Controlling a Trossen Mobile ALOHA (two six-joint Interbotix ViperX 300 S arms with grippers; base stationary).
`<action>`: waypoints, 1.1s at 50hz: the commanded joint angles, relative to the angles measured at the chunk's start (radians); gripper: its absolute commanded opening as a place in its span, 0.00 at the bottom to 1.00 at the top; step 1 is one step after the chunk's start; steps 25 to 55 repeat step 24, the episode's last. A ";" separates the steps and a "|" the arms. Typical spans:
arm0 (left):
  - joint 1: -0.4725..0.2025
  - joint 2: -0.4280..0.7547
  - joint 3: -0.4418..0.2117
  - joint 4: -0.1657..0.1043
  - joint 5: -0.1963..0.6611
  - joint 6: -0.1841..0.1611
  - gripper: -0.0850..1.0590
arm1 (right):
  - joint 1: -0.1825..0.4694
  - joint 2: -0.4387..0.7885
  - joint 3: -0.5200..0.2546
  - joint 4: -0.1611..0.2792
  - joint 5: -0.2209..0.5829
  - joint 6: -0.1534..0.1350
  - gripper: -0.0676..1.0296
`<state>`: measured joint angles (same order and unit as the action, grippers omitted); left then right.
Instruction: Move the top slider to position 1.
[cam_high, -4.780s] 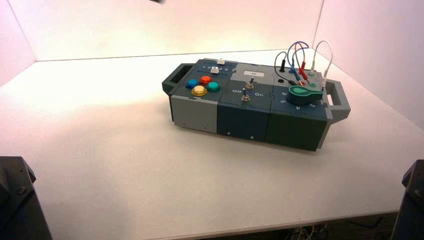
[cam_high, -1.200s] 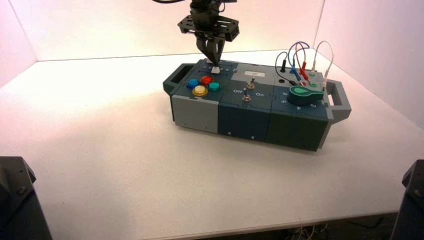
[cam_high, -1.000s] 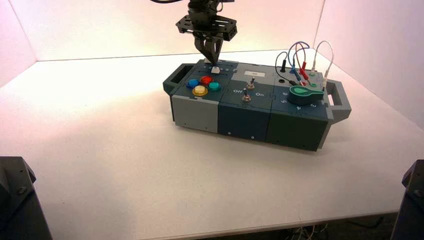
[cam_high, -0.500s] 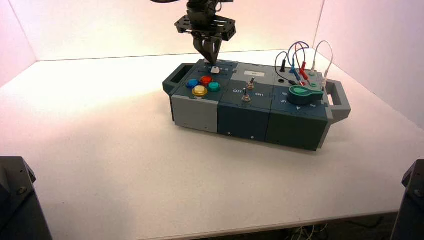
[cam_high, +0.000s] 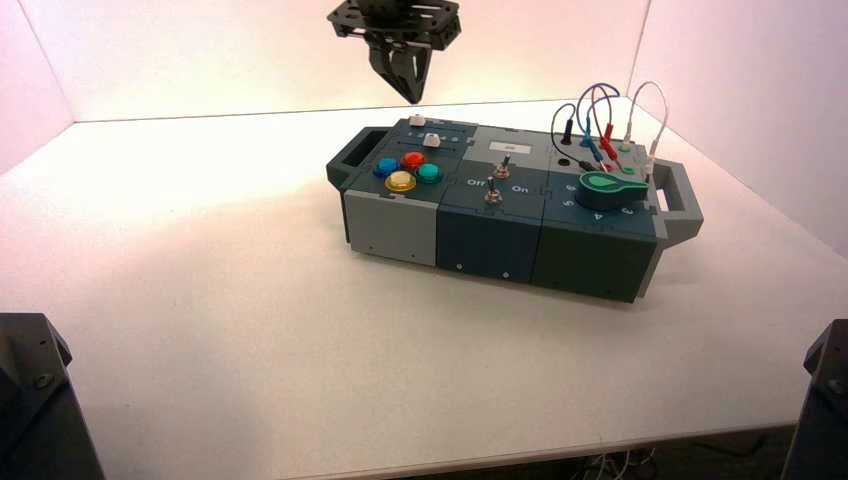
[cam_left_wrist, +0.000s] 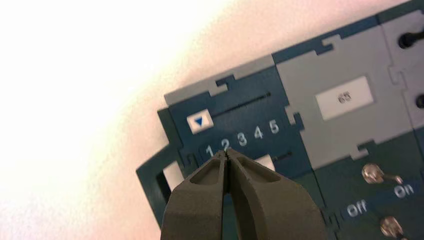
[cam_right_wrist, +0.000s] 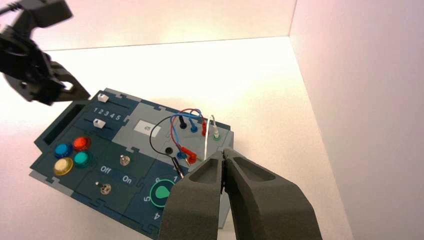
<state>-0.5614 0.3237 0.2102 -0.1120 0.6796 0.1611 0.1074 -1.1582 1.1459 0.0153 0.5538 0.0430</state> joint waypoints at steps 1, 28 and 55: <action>-0.003 -0.057 0.015 0.000 -0.005 0.000 0.05 | 0.003 0.017 -0.023 0.003 -0.003 0.002 0.04; -0.003 -0.064 0.038 0.000 -0.018 -0.002 0.05 | 0.003 0.041 -0.025 0.005 0.003 0.005 0.04; -0.003 -0.064 0.038 0.000 -0.018 -0.002 0.05 | 0.003 0.041 -0.025 0.005 0.003 0.005 0.04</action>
